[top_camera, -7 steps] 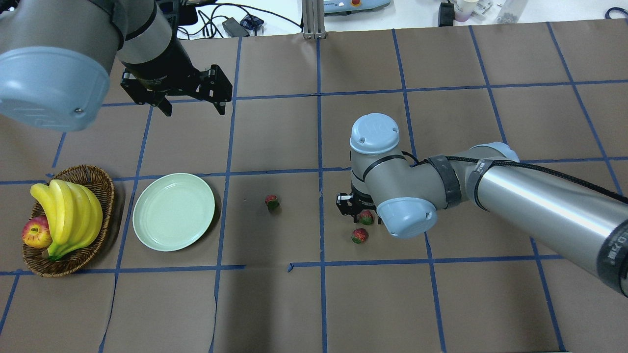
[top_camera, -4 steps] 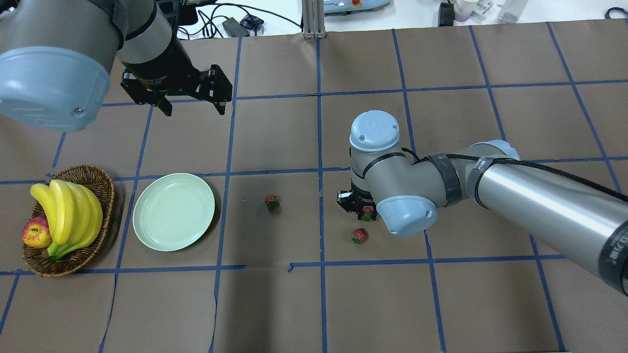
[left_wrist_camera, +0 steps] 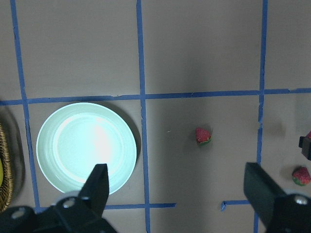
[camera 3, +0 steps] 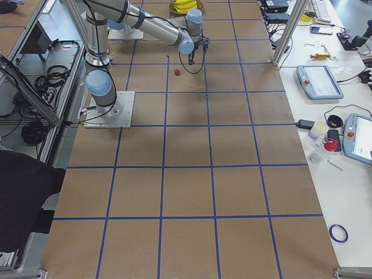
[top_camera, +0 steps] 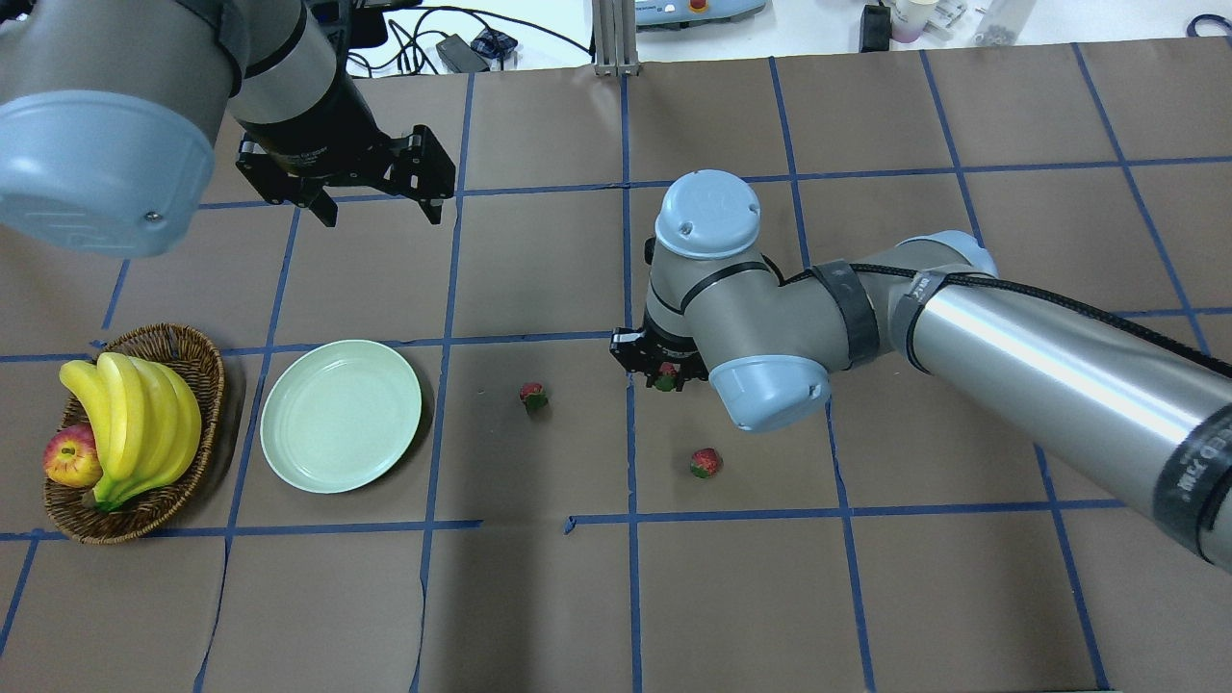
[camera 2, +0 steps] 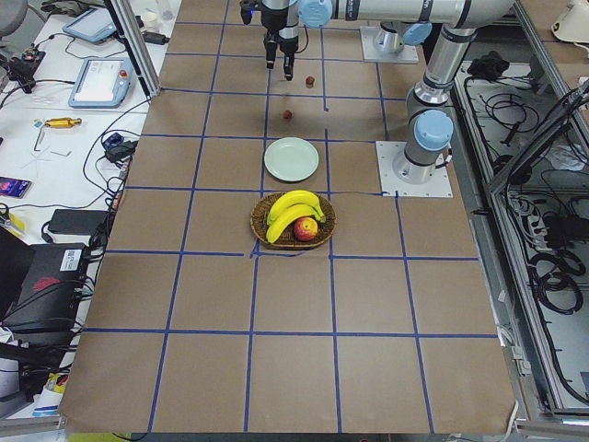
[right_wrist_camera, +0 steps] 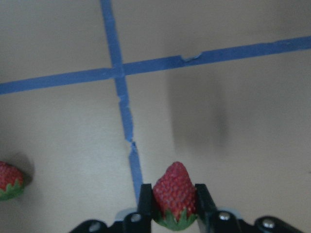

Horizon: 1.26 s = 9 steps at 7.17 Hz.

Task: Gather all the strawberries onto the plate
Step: 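Set the second strawberry down beside the first one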

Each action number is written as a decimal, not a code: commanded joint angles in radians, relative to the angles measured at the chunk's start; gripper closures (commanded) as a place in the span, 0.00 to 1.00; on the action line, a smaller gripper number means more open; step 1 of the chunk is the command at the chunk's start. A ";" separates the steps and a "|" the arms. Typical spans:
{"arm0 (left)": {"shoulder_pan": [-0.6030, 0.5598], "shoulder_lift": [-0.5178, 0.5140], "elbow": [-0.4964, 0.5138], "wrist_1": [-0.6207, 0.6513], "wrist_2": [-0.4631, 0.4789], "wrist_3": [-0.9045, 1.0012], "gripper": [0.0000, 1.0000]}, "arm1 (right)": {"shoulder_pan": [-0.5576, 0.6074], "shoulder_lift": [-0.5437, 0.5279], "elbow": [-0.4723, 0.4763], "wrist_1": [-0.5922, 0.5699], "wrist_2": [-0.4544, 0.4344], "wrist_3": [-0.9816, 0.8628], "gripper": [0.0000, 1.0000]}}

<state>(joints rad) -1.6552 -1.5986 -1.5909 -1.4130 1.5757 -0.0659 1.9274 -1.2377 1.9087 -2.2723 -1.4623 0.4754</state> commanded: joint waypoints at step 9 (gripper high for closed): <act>0.002 0.006 0.002 0.002 0.001 0.000 0.00 | 0.168 0.107 -0.085 -0.035 0.002 0.059 0.00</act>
<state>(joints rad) -1.6541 -1.5937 -1.5893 -1.4124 1.5769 -0.0660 2.1004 -1.1262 1.8307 -2.3232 -1.4543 0.5833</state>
